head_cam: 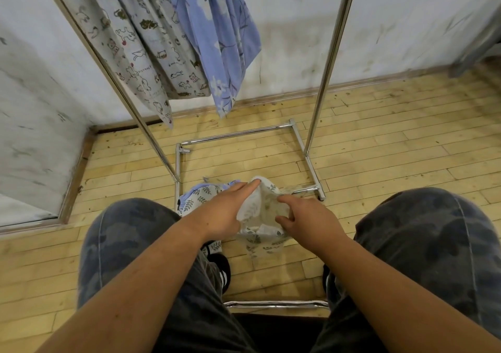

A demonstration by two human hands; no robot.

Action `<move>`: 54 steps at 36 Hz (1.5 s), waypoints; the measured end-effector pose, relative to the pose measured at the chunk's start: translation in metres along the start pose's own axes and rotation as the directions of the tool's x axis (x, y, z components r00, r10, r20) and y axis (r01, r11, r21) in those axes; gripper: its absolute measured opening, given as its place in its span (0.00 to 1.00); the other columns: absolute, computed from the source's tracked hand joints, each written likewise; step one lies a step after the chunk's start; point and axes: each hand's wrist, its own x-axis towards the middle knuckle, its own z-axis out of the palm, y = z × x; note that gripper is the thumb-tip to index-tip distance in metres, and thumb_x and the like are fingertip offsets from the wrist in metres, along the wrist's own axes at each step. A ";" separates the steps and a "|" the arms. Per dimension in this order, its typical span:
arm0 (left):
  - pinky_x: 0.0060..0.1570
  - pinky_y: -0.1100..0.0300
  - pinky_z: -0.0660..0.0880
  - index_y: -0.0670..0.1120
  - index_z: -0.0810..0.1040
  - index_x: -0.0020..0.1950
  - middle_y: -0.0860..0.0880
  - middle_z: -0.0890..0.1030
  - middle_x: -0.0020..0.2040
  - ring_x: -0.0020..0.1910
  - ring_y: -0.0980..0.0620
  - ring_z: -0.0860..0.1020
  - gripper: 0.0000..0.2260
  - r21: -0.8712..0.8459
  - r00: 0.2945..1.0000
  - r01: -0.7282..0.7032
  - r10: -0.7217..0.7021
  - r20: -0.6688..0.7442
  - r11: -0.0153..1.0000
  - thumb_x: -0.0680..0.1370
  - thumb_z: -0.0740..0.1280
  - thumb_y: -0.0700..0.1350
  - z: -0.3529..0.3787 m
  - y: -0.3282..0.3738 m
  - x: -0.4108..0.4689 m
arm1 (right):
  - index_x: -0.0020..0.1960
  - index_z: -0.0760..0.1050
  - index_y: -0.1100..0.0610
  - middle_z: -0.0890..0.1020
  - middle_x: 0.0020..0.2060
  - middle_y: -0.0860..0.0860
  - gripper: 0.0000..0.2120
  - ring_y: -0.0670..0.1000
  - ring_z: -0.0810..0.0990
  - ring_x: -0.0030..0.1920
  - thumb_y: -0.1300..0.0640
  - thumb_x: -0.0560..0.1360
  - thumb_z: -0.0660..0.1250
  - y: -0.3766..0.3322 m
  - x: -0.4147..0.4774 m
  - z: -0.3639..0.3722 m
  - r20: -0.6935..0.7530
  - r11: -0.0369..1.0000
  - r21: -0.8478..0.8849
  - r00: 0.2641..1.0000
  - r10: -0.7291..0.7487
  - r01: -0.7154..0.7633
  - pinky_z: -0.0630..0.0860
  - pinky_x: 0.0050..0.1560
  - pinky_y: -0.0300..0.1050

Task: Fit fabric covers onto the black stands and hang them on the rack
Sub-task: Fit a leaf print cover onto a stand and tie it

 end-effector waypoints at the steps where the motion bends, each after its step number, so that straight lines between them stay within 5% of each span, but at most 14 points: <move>1: 0.51 0.66 0.67 0.58 0.43 0.84 0.56 0.53 0.82 0.73 0.49 0.67 0.46 0.001 1.000 -0.001 0.001 -0.001 1.000 0.77 0.66 0.32 0.000 0.000 0.000 | 0.76 0.69 0.44 0.84 0.51 0.47 0.24 0.50 0.81 0.52 0.45 0.81 0.67 0.000 0.000 0.000 0.006 1.000 -0.009 1.000 -0.001 0.001 0.81 0.50 0.49; 7: 0.70 0.57 0.68 0.57 0.43 0.84 0.56 0.48 0.83 0.80 0.50 0.57 0.46 0.012 1.000 -0.022 0.022 0.006 1.000 0.77 0.67 0.33 -0.001 0.004 -0.001 | 0.76 0.62 0.40 0.83 0.53 0.48 0.30 0.53 0.81 0.51 0.46 0.77 0.69 0.003 -0.001 0.003 0.060 0.998 -0.053 0.998 0.031 -0.028 0.81 0.47 0.49; 16: 0.70 0.58 0.69 0.61 0.43 0.83 0.58 0.48 0.83 0.80 0.53 0.57 0.47 -0.052 1.000 -0.010 0.011 0.011 0.999 0.76 0.65 0.32 -0.002 0.004 -0.002 | 0.78 0.54 0.35 0.66 0.59 0.54 0.45 0.54 0.77 0.51 0.58 0.72 0.75 0.005 0.003 0.002 0.125 0.986 0.073 0.982 0.143 -0.152 0.83 0.48 0.49; 24: 0.63 0.59 0.69 0.62 0.57 0.82 0.51 0.61 0.81 0.74 0.50 0.68 0.33 -0.123 0.996 0.088 -0.086 0.024 0.988 0.81 0.64 0.40 0.002 -0.007 0.010 | 0.79 0.57 0.48 0.74 0.41 0.47 0.37 0.51 0.76 0.43 0.68 0.76 0.64 0.001 0.016 0.009 0.158 0.960 0.244 0.982 0.100 -0.137 0.73 0.37 0.42; 28: 0.57 0.61 0.69 0.55 0.69 0.77 0.52 0.71 0.75 0.69 0.50 0.74 0.23 -0.279 0.985 0.160 -0.170 -0.012 0.947 0.83 0.62 0.40 0.009 -0.019 0.024 | 0.82 0.48 0.47 0.75 0.46 0.50 0.46 0.53 0.77 0.46 0.67 0.74 0.69 0.004 0.021 0.013 0.258 0.948 0.232 0.953 0.157 -0.219 0.76 0.42 0.45; 34: 0.56 0.58 0.71 0.51 0.74 0.73 0.49 0.76 0.70 0.66 0.50 0.75 0.18 -0.421 0.931 0.327 -0.364 -0.009 0.846 0.83 0.59 0.44 0.026 -0.061 0.049 | 0.83 0.38 0.46 0.79 0.58 0.56 0.56 0.54 0.78 0.51 0.64 0.72 0.75 0.009 0.022 0.020 0.354 0.950 0.130 0.908 0.223 -0.284 0.81 0.51 0.50; 41: 0.58 0.55 0.75 0.48 0.75 0.72 0.45 0.77 0.69 0.63 0.44 0.77 0.18 -0.423 0.862 0.482 -0.502 0.070 0.768 0.83 0.61 0.43 0.052 -0.108 0.076 | 0.84 0.42 0.48 0.77 0.65 0.56 0.53 0.55 0.78 0.60 0.62 0.73 0.75 0.007 0.037 0.031 0.364 0.949 0.115 0.901 0.234 -0.293 0.78 0.56 0.47; 45: 0.63 0.51 0.76 0.49 0.75 0.72 0.44 0.77 0.68 0.62 0.42 0.77 0.18 -0.441 0.822 0.545 -0.559 0.111 0.714 0.81 0.63 0.44 0.066 -0.130 0.089 | 0.84 0.44 0.50 0.78 0.63 0.55 0.49 0.54 0.79 0.57 0.60 0.75 0.73 0.002 0.047 0.044 0.363 0.956 0.102 0.905 0.221 -0.274 0.80 0.57 0.49; 51: 0.73 0.48 0.67 0.45 0.72 0.74 0.43 0.71 0.75 0.72 0.40 0.70 0.19 -0.369 0.743 0.660 -0.641 0.194 0.654 0.83 0.61 0.45 0.097 -0.174 0.102 | 0.84 0.37 0.49 0.75 0.68 0.53 0.51 0.53 0.79 0.59 0.60 0.77 0.72 -0.010 0.063 0.065 0.417 0.959 0.069 0.881 0.222 -0.274 0.80 0.59 0.50; 54: 0.69 0.51 0.70 0.43 0.69 0.76 0.41 0.73 0.72 0.69 0.41 0.73 0.20 -0.408 0.693 0.710 -0.672 0.261 0.574 0.84 0.62 0.44 0.117 -0.197 0.104 | 0.83 0.34 0.46 0.73 0.70 0.52 0.53 0.53 0.79 0.59 0.58 0.77 0.72 -0.016 0.069 0.079 0.428 0.960 0.080 0.879 0.208 -0.266 0.80 0.60 0.52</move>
